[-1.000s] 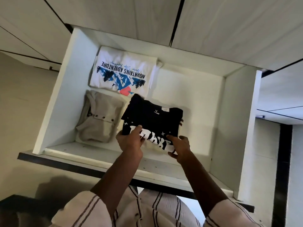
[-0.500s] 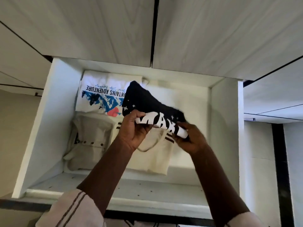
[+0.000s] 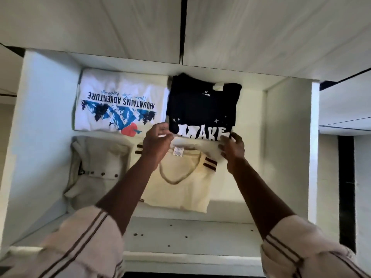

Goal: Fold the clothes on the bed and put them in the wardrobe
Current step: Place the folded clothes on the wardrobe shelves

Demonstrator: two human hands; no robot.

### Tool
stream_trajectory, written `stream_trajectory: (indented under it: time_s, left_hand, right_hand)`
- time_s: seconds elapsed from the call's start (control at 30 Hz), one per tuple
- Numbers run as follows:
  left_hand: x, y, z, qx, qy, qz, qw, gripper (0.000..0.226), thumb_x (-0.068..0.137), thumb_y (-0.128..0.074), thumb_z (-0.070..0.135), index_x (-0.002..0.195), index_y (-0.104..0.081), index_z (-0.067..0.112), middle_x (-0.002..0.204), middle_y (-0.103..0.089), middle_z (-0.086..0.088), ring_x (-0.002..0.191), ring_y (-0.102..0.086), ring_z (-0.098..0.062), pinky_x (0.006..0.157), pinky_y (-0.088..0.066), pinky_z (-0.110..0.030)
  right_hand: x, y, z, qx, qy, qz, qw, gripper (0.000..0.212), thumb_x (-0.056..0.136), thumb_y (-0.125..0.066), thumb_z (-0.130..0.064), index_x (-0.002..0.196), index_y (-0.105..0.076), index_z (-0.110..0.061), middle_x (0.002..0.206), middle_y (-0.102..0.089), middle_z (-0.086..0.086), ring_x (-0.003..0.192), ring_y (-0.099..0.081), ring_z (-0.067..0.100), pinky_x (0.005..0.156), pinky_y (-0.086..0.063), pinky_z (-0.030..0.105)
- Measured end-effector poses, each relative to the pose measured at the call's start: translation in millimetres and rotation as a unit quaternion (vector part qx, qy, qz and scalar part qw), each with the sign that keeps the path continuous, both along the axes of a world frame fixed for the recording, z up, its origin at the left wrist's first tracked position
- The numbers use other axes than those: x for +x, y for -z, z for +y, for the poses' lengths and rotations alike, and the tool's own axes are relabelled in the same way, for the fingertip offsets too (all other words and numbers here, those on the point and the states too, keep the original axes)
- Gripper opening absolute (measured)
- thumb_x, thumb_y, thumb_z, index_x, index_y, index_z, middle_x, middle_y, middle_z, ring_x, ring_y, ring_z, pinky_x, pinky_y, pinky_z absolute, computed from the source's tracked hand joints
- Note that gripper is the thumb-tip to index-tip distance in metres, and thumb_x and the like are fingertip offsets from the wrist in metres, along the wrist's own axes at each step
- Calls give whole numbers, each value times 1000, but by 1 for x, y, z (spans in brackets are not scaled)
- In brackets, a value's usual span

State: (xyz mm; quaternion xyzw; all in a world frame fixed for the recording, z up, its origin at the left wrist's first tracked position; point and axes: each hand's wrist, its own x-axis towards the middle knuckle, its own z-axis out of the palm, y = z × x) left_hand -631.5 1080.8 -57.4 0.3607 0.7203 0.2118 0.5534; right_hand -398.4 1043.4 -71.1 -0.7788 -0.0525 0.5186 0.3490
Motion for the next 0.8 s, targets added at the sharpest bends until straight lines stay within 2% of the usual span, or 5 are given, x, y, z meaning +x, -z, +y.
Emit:
stream_trajectory:
  time_s: [0.1,0.23,0.33,0.6,0.8]
  left_hand:
    - [-30,-14,-47,105,29,195,975,41,86,-72,17,125,-67,24,123,-66,1,111,-62,-17,97,-49,-35]
    - [-69,-6,-99,-36,-7,263,964,74,76,-82,38,142,-54,21,138,-58,-8,131,-49,-33,107,-45,-50]
    - [-74,-1,-121,-129,-105,201,965,92,56,-82,50,138,-54,18,133,-61,-12,121,-59,-37,99,-54,-53]
    - [-59,-5,-142,-166,-347,-14,923,66,68,-86,9,128,-58,15,116,-68,-19,87,-71,-36,62,-62,-44]
    - [-68,-54,-139,-172,-348,-162,907,48,81,-66,-7,127,-61,9,117,-67,-20,94,-67,-34,60,-62,-41]
  right_hand:
    - [-26,-14,-36,-21,-35,-49,998,52,95,-70,-26,141,-47,-15,110,-68,3,88,-67,11,76,-49,24]
    - [-61,-22,-97,-66,-112,-61,990,79,80,-85,-45,144,-47,-18,122,-69,-1,106,-67,16,94,-54,35]
    - [-81,-26,-126,-95,-135,-52,985,82,76,-90,-37,142,-45,-18,125,-61,0,109,-61,22,92,-53,36]
    - [-102,-36,-126,-95,-123,21,988,43,83,-79,-18,124,-66,-14,110,-72,4,109,-66,32,86,-59,45]
    - [-111,-53,-124,-102,-76,68,990,35,81,-70,-12,115,-65,-18,107,-68,5,99,-62,29,89,-56,44]
